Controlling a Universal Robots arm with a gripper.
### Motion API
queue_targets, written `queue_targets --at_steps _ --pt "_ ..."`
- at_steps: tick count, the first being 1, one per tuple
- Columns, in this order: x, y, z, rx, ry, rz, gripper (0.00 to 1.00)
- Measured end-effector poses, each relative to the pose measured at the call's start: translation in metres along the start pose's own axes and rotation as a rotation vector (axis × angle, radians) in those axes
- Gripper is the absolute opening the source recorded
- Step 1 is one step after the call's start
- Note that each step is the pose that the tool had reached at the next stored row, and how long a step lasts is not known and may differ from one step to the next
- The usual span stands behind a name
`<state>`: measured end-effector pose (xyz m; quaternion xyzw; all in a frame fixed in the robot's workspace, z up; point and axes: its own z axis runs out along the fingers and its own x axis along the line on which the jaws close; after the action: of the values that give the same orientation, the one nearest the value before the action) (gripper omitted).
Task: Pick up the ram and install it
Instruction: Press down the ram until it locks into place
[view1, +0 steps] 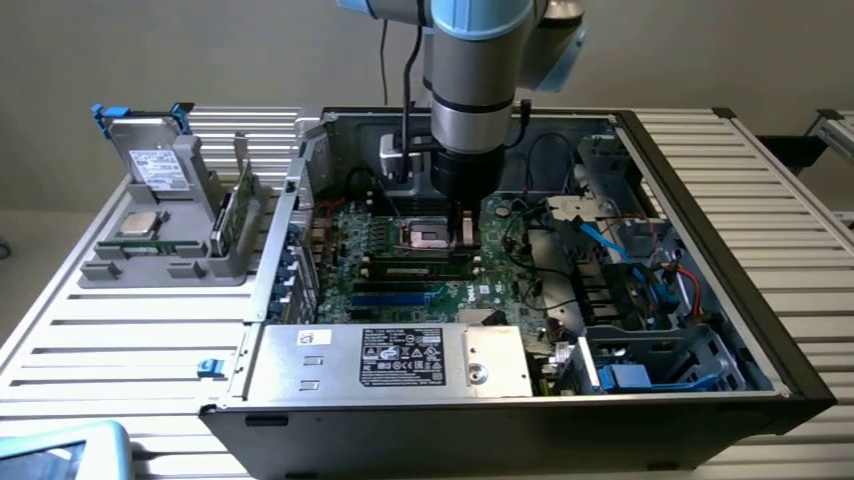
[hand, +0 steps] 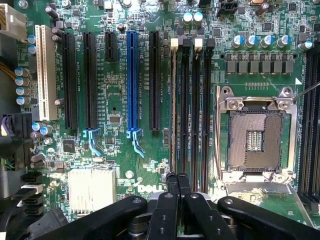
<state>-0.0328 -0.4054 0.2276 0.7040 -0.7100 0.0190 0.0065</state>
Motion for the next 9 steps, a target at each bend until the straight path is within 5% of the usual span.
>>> queue_targets --at_steps 9 --pt "0.000 0.0072 -0.0110 0.0016 -0.0001 0.000 0.11"
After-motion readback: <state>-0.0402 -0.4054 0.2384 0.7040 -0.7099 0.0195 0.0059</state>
